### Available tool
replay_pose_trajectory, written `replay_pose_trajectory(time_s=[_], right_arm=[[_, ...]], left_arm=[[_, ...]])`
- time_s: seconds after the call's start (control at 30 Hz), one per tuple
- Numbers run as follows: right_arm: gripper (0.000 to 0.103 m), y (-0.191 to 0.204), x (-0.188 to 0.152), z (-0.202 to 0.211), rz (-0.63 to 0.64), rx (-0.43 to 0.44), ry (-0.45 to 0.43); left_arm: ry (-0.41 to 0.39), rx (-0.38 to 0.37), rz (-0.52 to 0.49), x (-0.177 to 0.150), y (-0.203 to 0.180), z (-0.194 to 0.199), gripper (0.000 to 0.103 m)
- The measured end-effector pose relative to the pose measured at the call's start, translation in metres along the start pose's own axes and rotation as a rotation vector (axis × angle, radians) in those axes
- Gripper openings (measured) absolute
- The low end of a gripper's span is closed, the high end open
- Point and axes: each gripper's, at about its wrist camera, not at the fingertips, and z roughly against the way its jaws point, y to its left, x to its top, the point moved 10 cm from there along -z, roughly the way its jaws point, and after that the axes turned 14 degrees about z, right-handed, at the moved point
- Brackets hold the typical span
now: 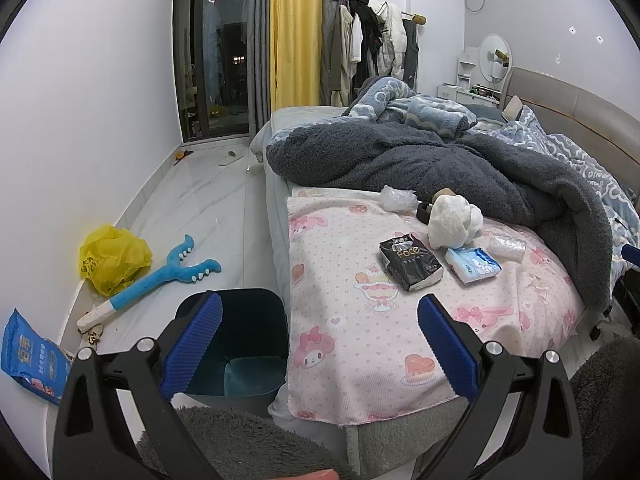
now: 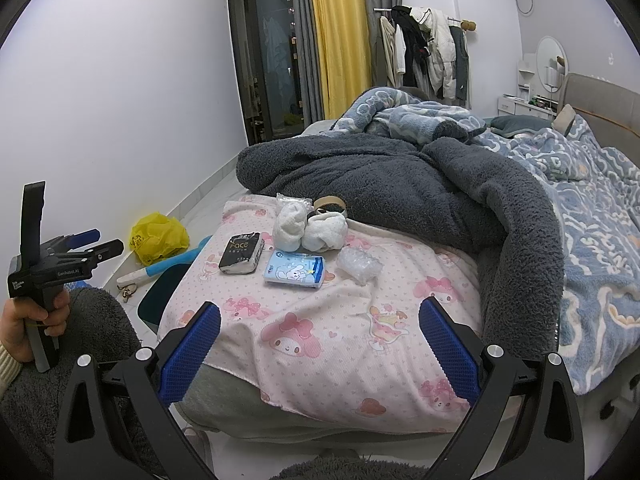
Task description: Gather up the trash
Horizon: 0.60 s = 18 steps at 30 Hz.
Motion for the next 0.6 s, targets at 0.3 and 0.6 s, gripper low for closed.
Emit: replay_pose_trajectory(time_s=[0.3, 0.6], right_arm=[[0.1, -0.0001, -0.0001, 0.0, 0.0, 0.0, 0.001], [0.1, 0.0003, 0.0002, 0.0006, 0.0, 0.001, 0.003]], left_arm=[[0.001, 0.0, 0.001, 0.0001, 0.0, -0.0002, 0.1], [0.001, 0.002, 0.002, 0.0004, 0.0005, -0.0005, 0.1]])
